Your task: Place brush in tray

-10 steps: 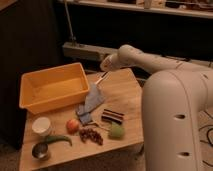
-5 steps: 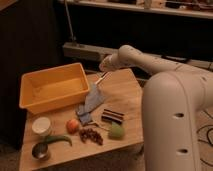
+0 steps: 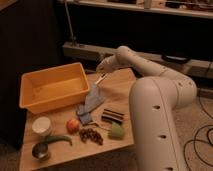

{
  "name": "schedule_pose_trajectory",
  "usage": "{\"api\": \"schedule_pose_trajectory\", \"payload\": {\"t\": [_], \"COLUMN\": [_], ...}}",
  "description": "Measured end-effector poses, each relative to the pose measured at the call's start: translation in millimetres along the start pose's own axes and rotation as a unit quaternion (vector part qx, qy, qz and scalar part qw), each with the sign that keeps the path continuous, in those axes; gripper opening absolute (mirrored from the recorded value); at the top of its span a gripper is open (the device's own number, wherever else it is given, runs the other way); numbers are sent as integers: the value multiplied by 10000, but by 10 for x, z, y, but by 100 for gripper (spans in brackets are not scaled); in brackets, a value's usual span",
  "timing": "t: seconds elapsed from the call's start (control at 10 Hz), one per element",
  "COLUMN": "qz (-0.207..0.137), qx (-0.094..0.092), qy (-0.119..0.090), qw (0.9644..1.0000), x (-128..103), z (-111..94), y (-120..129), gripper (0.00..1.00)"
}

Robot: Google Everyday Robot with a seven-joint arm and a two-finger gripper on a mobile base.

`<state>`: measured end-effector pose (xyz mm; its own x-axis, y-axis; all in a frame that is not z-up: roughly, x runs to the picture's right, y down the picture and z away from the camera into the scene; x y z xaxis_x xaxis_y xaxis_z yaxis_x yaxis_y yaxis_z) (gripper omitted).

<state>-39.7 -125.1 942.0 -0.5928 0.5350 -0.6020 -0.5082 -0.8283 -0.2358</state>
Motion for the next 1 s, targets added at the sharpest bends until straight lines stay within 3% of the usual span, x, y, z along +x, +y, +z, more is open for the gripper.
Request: {"api": "schedule_pose_trajectory", "payload": {"t": [0.3,0.8,1.0], "qz": [-49,48,103], "qx": [-77,70,71], "qy": [313,501,686], "qw": [9995,9987,9976], "x": [72,180,300], "z": [136,282,406], "y": [-74,-338,-378], "gripper": [80,80,80]}}
